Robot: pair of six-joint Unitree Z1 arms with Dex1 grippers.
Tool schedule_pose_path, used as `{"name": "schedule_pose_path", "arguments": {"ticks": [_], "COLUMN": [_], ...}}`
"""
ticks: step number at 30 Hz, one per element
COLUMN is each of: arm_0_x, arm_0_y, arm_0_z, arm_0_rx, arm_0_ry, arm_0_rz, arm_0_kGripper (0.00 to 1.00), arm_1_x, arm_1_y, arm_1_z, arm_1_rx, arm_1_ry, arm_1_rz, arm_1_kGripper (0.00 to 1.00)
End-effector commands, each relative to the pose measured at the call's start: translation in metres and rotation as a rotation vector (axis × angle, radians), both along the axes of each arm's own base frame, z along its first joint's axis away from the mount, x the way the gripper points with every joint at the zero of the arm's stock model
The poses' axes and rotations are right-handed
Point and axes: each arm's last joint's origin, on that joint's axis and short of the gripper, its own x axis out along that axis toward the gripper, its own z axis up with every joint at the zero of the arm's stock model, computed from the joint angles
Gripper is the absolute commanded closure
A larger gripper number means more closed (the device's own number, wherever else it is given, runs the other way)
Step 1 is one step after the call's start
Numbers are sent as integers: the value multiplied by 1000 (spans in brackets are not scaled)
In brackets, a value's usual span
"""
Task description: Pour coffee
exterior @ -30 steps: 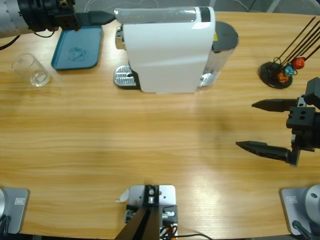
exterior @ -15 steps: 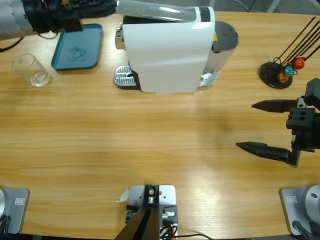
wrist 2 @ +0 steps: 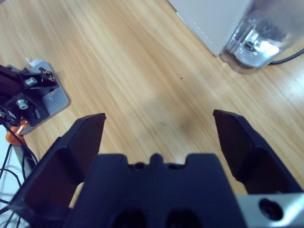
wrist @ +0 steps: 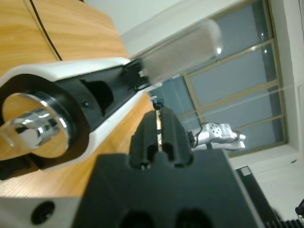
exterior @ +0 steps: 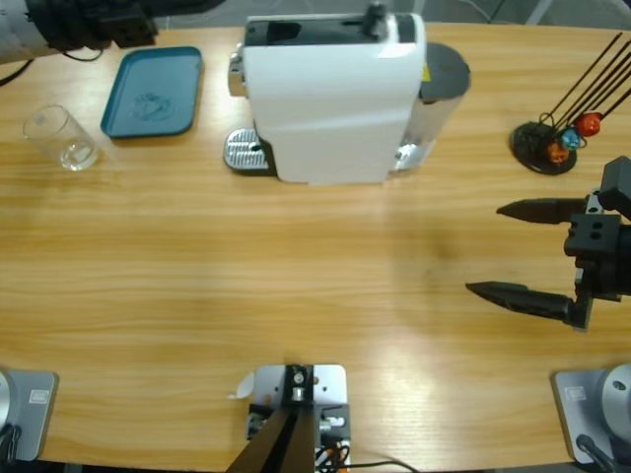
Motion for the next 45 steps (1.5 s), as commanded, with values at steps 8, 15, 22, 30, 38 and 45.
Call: {"name": "schedule_pose_path", "arguments": {"ticks": [8,15,22,30,38,45], "arm_0_x": [-66,-116,-161,-177,-180,-175], "arm_0_y": [37,53,83,84,86,80], "arm_0_z": [70,88,80,69,49,16], "arm_0_rx": [399,926,897,1041,1105,1132], "arm_0_ry": [-247,-465,-515,-508,-482,-459], "arm_0_rz": [338,426,362,280,233,206], "arm_0_kGripper": [46,42,47,58,52,58], "arm_1_x": [1,6,4,21,27,44], "arm_1_y": [2,6,2,2,-23,-34], "arm_1_z": [1,5,16,50,50,25], "arm_1_rx": [-15,-44,-39,-27,-53,-25], "arm_1_ry": [11,47,60,-6,-96,18], "arm_1_rz": [26,29,-35,-302,-716,-879], "arm_1_kGripper": [0,0,0,0,191,106]}}
